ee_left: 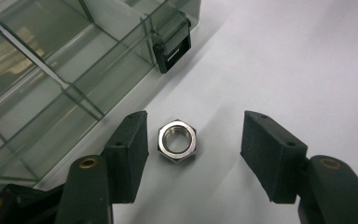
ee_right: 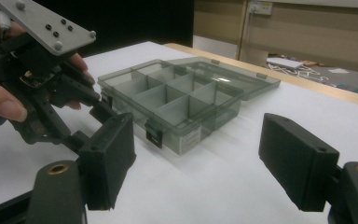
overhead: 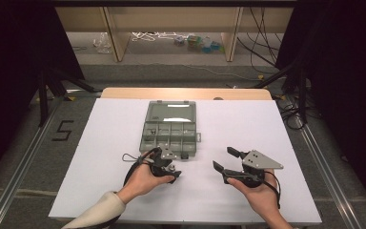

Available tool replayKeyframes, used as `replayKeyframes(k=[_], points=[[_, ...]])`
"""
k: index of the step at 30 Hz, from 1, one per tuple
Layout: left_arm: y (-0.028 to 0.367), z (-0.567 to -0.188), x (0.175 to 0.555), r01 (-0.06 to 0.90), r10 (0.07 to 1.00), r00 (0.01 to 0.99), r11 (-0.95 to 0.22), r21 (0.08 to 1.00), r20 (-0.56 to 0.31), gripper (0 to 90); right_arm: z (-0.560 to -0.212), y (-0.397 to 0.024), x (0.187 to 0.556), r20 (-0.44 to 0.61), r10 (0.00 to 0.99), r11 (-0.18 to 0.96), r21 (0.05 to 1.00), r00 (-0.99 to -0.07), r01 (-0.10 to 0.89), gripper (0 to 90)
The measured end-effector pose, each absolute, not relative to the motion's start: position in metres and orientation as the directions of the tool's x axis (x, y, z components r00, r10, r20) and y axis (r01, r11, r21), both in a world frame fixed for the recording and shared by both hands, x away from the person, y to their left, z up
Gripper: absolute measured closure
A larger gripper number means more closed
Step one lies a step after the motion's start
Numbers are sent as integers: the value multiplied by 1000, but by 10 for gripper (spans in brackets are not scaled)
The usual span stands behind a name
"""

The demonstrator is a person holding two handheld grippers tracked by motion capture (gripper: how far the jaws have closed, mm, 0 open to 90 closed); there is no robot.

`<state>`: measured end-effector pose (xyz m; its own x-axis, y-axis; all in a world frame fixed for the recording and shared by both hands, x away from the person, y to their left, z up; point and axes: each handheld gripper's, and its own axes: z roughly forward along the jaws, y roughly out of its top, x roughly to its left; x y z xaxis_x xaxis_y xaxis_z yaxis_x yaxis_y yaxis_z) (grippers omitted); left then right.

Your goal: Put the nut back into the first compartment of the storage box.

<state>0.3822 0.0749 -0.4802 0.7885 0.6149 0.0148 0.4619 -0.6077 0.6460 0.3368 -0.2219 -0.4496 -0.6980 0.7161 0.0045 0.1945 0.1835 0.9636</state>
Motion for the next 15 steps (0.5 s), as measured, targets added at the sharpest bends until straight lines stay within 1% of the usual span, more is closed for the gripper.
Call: replayKeyframes(k=[4, 6, 7, 8, 9, 10, 11, 15], points=[[76, -484, 384, 480, 625, 780, -603, 637, 4, 446, -449, -222, 336, 2, 718, 195, 959, -696, 204, 275], [78, -485, 386, 500, 636, 772, -584, 639, -22, 444, -450, -222, 337, 7, 714, 184, 963, -700, 197, 275], [78, -485, 387, 502, 636, 771, -582, 639, -26, 450, -449, -222, 335, 28, 711, 188, 955, -703, 229, 275], [79, -485, 388, 503, 636, 771, -581, 640, -28, 461, -450, -221, 336, 32, 710, 179, 958, -704, 224, 274], [80, -485, 388, 504, 637, 770, -579, 640, -30, 477, -449, -222, 335, 20, 713, 198, 953, -701, 229, 274], [80, -485, 388, 512, 645, 764, -570, 642, -36, 487, -450, -223, 336, 1, 713, 204, 956, -701, 210, 274], [80, -485, 389, 502, 639, 769, -579, 642, -26, 509, -450, -222, 335, 23, 713, 201, 951, -701, 236, 274], [81, -484, 390, 510, 650, 760, -578, 637, -18, 594, -450, -221, 336, 32, 711, 179, 958, -703, 225, 274]])
